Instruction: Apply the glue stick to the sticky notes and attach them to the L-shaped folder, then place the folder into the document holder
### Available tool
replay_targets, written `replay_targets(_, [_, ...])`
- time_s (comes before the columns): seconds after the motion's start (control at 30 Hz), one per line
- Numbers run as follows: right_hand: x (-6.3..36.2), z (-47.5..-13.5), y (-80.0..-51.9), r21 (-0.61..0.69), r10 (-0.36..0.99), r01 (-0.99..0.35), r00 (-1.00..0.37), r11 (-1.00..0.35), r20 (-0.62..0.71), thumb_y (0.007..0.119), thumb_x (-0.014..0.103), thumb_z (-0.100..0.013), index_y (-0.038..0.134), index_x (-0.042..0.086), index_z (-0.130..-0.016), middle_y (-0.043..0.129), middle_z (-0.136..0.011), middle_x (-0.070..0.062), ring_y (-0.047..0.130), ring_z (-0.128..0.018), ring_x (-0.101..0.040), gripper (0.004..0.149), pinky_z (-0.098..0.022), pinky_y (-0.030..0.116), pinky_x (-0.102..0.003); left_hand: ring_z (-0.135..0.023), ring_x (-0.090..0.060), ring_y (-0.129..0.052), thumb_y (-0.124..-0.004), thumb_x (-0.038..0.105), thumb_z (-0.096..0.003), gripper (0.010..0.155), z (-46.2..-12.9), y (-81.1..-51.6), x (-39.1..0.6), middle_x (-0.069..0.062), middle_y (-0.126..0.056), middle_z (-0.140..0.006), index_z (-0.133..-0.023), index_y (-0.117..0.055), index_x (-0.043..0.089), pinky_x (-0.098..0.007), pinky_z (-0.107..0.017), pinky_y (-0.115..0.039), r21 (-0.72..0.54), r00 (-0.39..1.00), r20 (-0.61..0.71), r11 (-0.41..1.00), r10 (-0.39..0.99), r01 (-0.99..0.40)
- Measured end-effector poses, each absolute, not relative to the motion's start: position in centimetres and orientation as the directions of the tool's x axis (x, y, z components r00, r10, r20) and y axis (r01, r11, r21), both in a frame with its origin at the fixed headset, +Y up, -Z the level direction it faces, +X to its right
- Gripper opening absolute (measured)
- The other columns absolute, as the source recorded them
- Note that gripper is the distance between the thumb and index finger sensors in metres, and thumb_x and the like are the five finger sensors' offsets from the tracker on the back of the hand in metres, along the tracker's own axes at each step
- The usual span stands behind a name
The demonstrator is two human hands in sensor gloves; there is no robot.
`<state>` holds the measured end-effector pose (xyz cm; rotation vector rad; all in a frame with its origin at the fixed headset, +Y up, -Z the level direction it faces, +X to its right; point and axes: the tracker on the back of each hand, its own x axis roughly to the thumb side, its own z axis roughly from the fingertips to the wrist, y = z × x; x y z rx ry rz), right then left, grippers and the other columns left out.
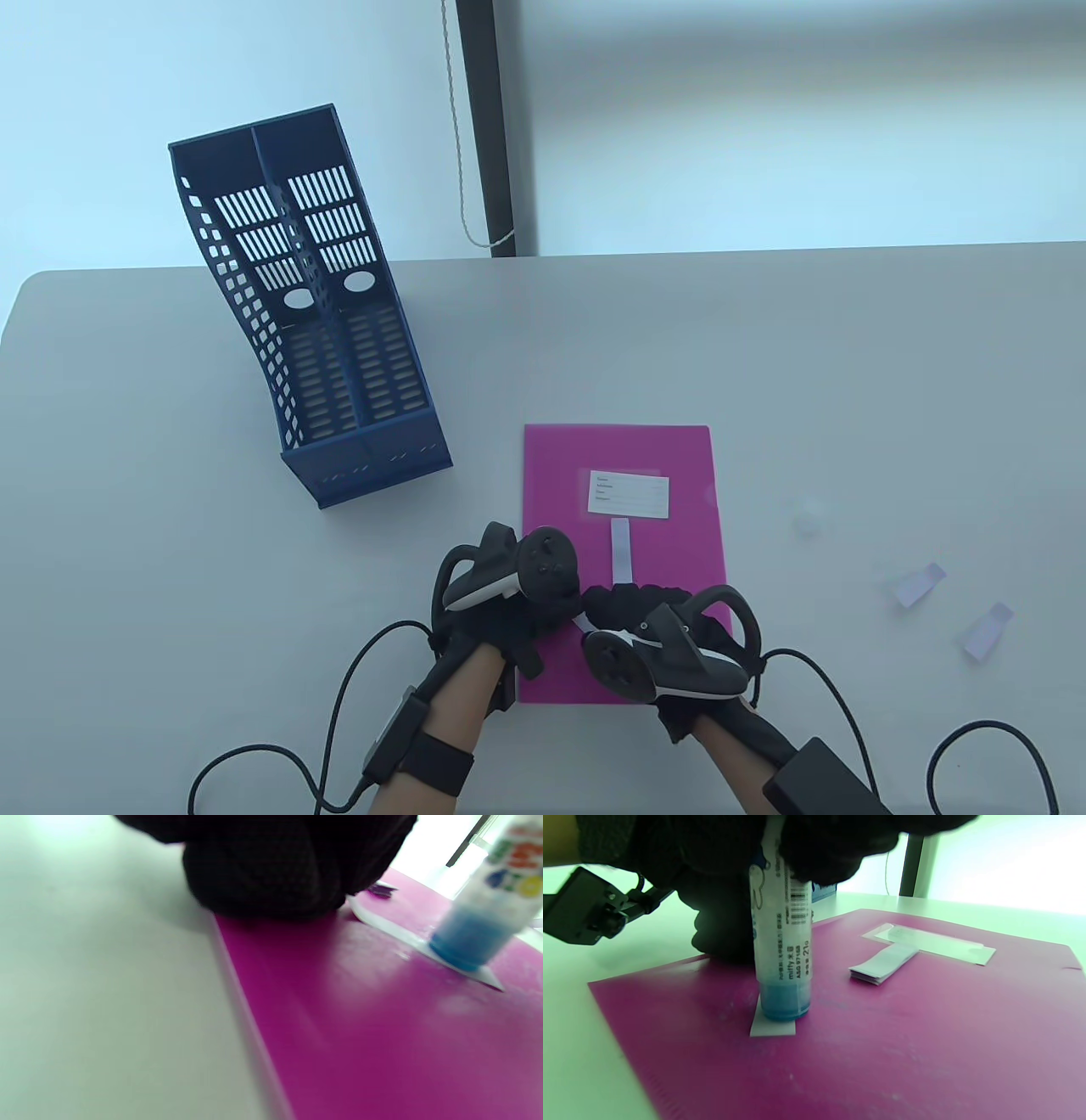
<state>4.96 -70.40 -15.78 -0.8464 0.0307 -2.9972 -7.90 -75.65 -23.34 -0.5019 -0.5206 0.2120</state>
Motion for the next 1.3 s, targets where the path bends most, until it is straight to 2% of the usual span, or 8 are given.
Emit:
replay_targets(0.1, [4.0, -16.2, -70.7, -0.087, -0.042, -0.002, -0.862, -0.996, 0.504, 0.073, 0.041, -0.058, 0.073, 0.011, -0.100, 0.091, -0.055, -0.015, 0.084, -0.031, -0.011, 0.052, -0.028, 0.078, -0.030, -0.034, -0.016, -0.097, -0.076, 0.035, -0.0582, 0.035, -23.3, -75.7, -8.0, -0.011, -0.094, -0.054, -0.079, -0.084, 0.008, -0.030, -0.027, -0.082, -0.514, 0.849, 0.416, 0.854, 0.326, -0.076])
replay_targets(0.3, [5.5, -14.9, -69.9, 0.010, -0.095, 0.119, -0.843, -0.993, 0.529, 0.073, 0.041, -0.058, 0.074, 0.010, -0.099, 0.092, -0.051, -0.013, 0.084, -0.028, -0.010, 0.052, -0.026, 0.079, -0.029, -0.034, -0.016, -0.097, -0.076, 0.035, -0.0582, 0.035, -23.5, -75.8, -8.2, -0.010, -0.093, -0.054, -0.079, -0.084, 0.008, -0.030, -0.028, -0.082, -0.525, 0.847, 0.405, 0.846, 0.343, -0.092])
replay_targets(0.5, [4.1, -15.7, -70.7, -0.106, -0.080, 0.032, -0.869, -0.994, 0.488, 0.073, 0.041, -0.058, 0.073, 0.011, -0.099, 0.091, -0.051, -0.013, 0.084, -0.028, -0.009, 0.052, -0.026, 0.079, -0.028, -0.034, -0.016, -0.097, -0.076, 0.035, -0.0582, 0.035, -23.5, -75.8, -8.1, -0.011, -0.093, -0.054, -0.079, -0.083, 0.008, -0.030, -0.028, -0.082, -0.529, 0.848, 0.402, 0.843, 0.346, -0.093])
replay_targets(0.6, [3.7, -15.9, -70.5, -0.086, -0.096, 0.063, -0.869, -0.994, 0.486, 0.073, 0.041, -0.058, 0.073, 0.010, -0.099, 0.091, -0.051, -0.013, 0.084, -0.028, -0.009, 0.052, -0.025, 0.079, -0.028, -0.034, -0.016, -0.097, -0.076, 0.035, -0.0583, 0.035, -23.5, -75.8, -8.2, -0.010, -0.093, -0.054, -0.079, -0.083, 0.009, -0.030, -0.028, -0.082, -0.529, 0.846, 0.401, 0.843, 0.351, -0.099])
replay_targets(0.73, [5.1, -14.4, -70.2, -0.038, -0.119, 0.117, -0.846, -0.992, 0.519, 0.073, 0.042, -0.058, 0.074, 0.009, -0.099, 0.092, -0.050, -0.012, 0.084, -0.027, -0.009, 0.052, -0.025, 0.079, -0.028, -0.034, -0.016, -0.097, -0.076, 0.035, -0.0582, 0.035, -23.6, -75.9, -8.2, -0.010, -0.093, -0.054, -0.079, -0.084, 0.008, -0.030, -0.027, -0.082, -0.537, 0.845, 0.397, 0.837, 0.359, -0.104])
replay_targets(0.93, [4.0, -15.6, -71.0, -0.114, -0.049, -0.007, -0.875, -0.993, 0.482, 0.072, 0.042, -0.058, 0.072, 0.011, -0.100, 0.091, -0.052, -0.012, 0.085, -0.028, -0.009, 0.051, -0.026, 0.079, -0.028, -0.034, -0.016, -0.096, -0.076, 0.035, -0.0583, 0.035, -23.6, -75.9, -8.2, -0.010, -0.093, -0.054, -0.079, -0.083, 0.008, -0.030, -0.028, -0.082, -0.536, 0.843, 0.398, 0.838, 0.361, -0.106])
replay_targets(1.13, [5.5, -14.2, -70.3, -0.025, -0.072, 0.070, -0.855, -0.997, 0.514, 0.073, 0.042, -0.058, 0.074, 0.010, -0.099, 0.092, -0.050, -0.012, 0.084, -0.026, -0.009, 0.052, -0.024, 0.079, -0.028, -0.033, -0.016, -0.096, -0.076, 0.035, -0.0583, 0.035, -23.6, -76.0, -8.4, -0.010, -0.093, -0.053, -0.079, -0.083, 0.008, -0.030, -0.027, -0.082, -0.545, 0.838, 0.393, 0.830, 0.378, -0.119])
replay_targets(1.3, [4.9, -14.4, -70.7, -0.081, -0.067, 0.029, -0.856, -0.996, 0.513, 0.073, 0.042, -0.058, 0.074, 0.011, -0.099, 0.092, -0.050, -0.013, 0.085, -0.027, -0.009, 0.051, -0.025, 0.079, -0.028, -0.034, -0.016, -0.096, -0.076, 0.035, -0.0583, 0.035, -23.6, -75.9, -8.4, -0.010, -0.093, -0.054, -0.079, -0.083, 0.008, -0.030, -0.028, -0.081, -0.541, 0.840, 0.397, 0.834, 0.371, -0.112])
